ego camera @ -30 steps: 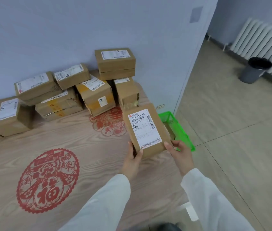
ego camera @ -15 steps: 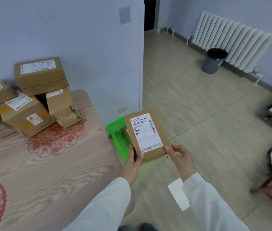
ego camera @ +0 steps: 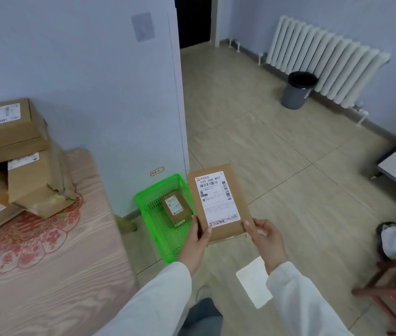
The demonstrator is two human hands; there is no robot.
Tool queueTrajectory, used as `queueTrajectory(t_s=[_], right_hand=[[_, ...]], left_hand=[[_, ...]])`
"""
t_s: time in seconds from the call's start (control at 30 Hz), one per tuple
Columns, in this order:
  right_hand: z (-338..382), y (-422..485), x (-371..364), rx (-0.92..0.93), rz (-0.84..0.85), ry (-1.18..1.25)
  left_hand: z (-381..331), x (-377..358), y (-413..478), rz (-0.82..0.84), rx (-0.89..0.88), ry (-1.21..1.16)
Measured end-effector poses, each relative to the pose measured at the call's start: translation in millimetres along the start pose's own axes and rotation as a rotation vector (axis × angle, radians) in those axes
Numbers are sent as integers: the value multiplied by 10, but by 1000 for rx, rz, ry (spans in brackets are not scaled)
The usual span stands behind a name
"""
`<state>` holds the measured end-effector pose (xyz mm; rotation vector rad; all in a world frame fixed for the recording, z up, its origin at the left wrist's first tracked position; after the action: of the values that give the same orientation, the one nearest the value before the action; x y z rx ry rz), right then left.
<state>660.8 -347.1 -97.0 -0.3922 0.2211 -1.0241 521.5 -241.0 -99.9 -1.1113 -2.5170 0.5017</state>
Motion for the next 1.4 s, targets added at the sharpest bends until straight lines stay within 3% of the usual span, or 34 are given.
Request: queueTrajectory(t_s=[0.5, 0.7, 1.4], right_hand=[[53, 1562, -747, -100, 182, -61], [-209, 2234, -1006, -93, 312, -109], [-2886, 3937, -1940, -152, 392, -134]], left_hand=[[14, 294, 1369, -191, 146, -80], [331, 303, 1907, -286, 191, -128], [2853, 499, 3749, -425, 214, -244]])
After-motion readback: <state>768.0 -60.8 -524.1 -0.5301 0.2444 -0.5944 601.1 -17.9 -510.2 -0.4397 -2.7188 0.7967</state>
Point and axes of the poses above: each hand's wrist, its own y-axis towards the middle knuckle, its own x-axis out of the back of the hand, z = x × y, the point moved 1 cm from there along y, towards the middle knuckle, and after that the axes turned 8 degrees about y, right-handed, at the moved point
